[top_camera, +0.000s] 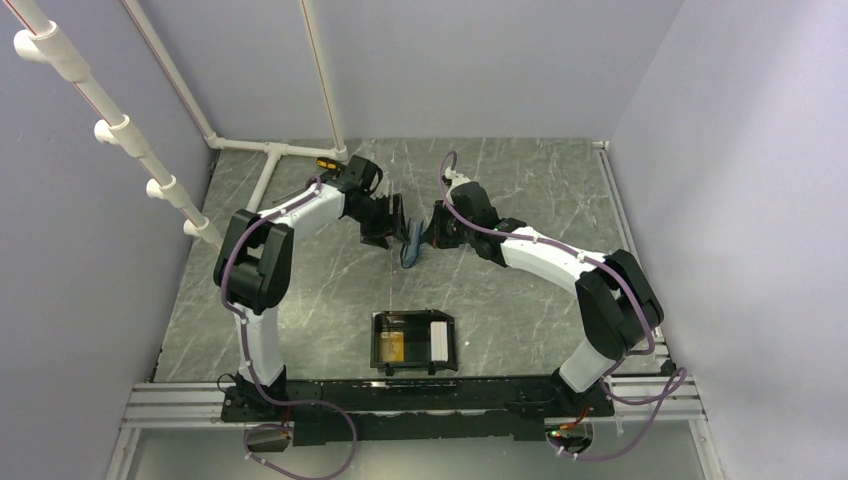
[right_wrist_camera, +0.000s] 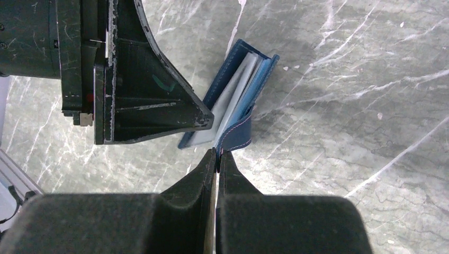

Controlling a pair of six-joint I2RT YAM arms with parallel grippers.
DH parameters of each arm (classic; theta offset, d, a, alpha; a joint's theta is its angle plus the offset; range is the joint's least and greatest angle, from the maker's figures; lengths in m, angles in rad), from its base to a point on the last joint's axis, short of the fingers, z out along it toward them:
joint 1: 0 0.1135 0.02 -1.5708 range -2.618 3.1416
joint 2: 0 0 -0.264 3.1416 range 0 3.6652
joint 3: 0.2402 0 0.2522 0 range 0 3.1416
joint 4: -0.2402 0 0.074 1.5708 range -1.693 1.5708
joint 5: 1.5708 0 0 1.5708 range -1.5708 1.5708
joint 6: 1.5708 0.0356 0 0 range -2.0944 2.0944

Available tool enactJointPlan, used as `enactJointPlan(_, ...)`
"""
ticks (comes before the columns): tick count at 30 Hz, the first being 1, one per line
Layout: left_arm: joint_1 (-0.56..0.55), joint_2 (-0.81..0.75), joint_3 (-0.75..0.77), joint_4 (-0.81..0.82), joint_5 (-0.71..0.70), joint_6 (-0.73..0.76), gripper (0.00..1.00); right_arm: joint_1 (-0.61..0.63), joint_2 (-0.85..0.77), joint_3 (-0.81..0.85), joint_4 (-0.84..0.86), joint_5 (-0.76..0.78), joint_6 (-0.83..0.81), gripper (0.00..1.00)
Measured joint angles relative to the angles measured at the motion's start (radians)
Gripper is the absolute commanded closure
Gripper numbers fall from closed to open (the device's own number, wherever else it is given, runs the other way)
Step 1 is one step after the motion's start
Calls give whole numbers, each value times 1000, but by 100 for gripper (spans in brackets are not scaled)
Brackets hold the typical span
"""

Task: Put the credit cards into the card holder
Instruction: Open the card holder at the center of the board.

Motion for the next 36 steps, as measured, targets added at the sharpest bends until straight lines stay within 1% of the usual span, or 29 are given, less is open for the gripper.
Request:
enactJointPlan(1,0,0,1,-14,-14,10,38,0,0,0,0,3,0,100)
enactJointPlan(4,1,2,17,-63,-55,29,51,0,-2,0,-7,10,-3,100)
enactJointPlan(6,1,5,42,-103,-83,47,54,0,-5,0,-23,26,-8,100)
enactJointPlan(7,1,7,51,-114,-92,55,56,-2,-7,0,-31,37,-12,97)
enactJointPlan(9,1,7,54,-127,-103,68,60,-5,-7,0,-54,59,-24,83)
enactJointPlan(11,1,7,47,-129,-105,73,67,-9,-6,0,-98,98,-44,71)
enactJointPlan(12,1,7,35,-123,-103,74,70,-11,-3,6,-131,126,-57,67)
enactJointPlan(14,1,7,12,-114,-100,74,81,-12,28,50,-216,187,-83,62)
enactJointPlan(15,1,7,3,-112,-98,73,84,-11,58,92,-266,221,-99,59)
enactJointPlan(18,2,7,-12,-112,-82,71,87,-3,134,192,-351,296,-128,50)
enactJointPlan(21,7,7,-12,-105,-63,70,92,7,141,226,-411,311,-142,43)
enactJointPlan(23,14,7,-12,-104,-56,69,92,11,128,235,-425,286,-141,41)
enactJointPlan(26,26,7,-13,-101,-42,66,94,14,96,253,-423,209,-124,39)
enactJointPlan(30,38,9,-14,-95,-23,61,98,12,76,272,-375,98,-87,42)
enactJointPlan(33,42,15,-14,-94,-17,60,100,-5,85,271,-333,6,-53,41)
enactJointPlan(36,42,21,-14,-95,-19,59,100,-33,109,264,-270,-68,-25,45)
